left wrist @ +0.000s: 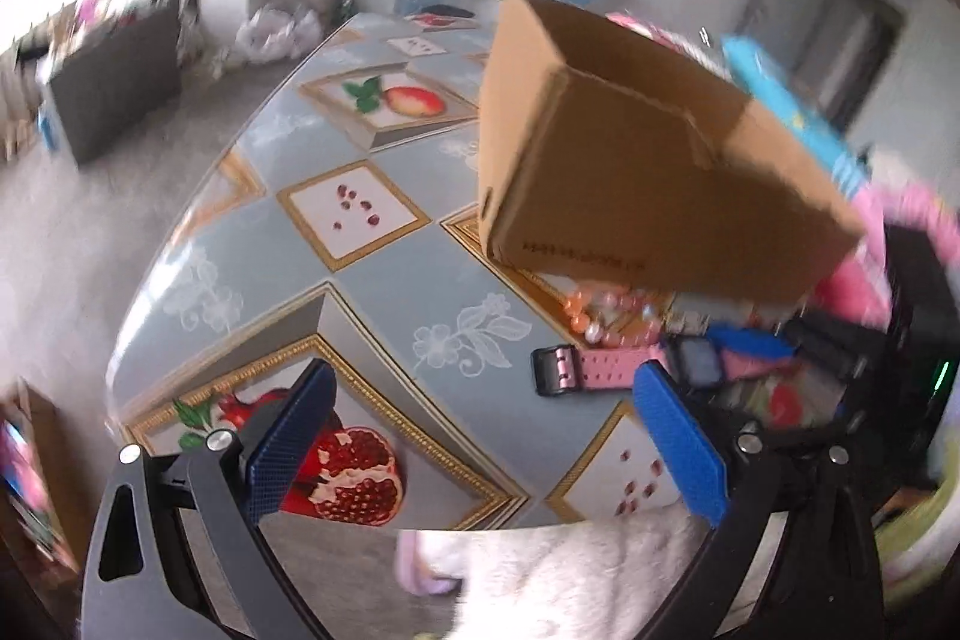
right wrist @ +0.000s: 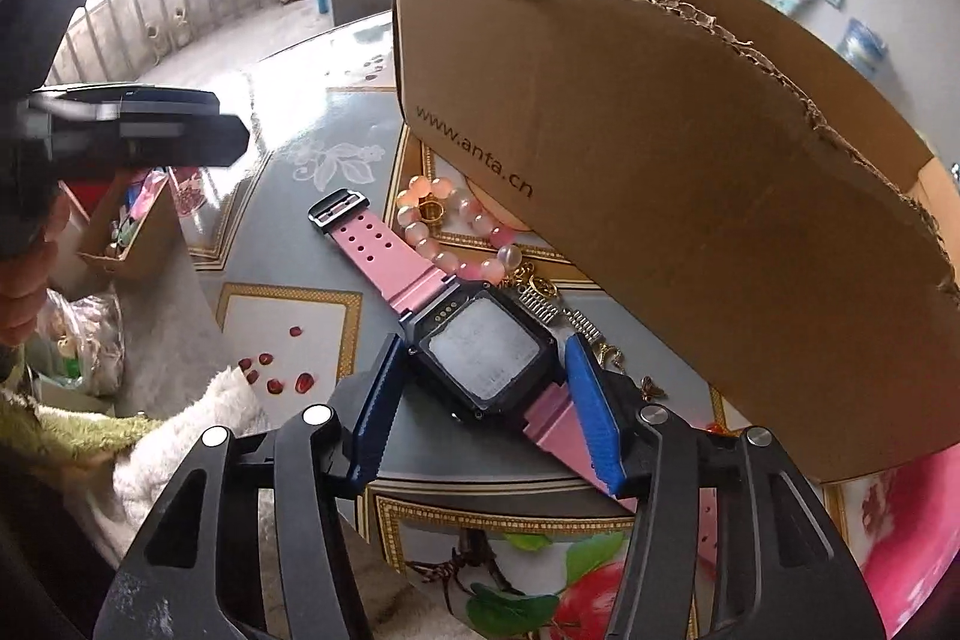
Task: Organize jewelry
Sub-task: 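Move the right tool to the pink-strapped watch and close on its face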
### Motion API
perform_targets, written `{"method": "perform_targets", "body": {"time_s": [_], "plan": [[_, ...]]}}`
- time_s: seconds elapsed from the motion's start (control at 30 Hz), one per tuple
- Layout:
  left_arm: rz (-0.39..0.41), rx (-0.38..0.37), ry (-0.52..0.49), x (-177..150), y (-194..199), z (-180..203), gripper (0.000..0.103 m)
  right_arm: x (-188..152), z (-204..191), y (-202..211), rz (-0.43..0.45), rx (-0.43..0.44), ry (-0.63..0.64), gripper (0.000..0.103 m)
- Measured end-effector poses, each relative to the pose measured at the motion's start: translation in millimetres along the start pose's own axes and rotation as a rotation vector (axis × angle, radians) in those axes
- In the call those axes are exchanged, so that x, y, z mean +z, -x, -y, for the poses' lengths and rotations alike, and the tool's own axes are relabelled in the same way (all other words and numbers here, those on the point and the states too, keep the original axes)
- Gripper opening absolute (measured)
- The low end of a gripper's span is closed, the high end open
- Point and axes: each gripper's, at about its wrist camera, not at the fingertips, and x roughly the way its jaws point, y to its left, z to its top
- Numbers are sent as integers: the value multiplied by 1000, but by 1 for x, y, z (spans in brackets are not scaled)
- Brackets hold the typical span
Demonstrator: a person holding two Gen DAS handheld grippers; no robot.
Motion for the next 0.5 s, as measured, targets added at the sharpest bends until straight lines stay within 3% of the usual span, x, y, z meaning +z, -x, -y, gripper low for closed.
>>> {"method": "perform_targets", "body": {"time_s": [0.27,0.37,0.5], "plan": [[43,91,-446,-23,-3,65,96,3,50,-2,-77,231,-144,51],[66,93,-567,-29,-7,85,84,2,60,-4,-107,306,-194,51],[64,63,-652,-32,-13,96,65,-1,65,-5,-134,367,-231,51]]}}
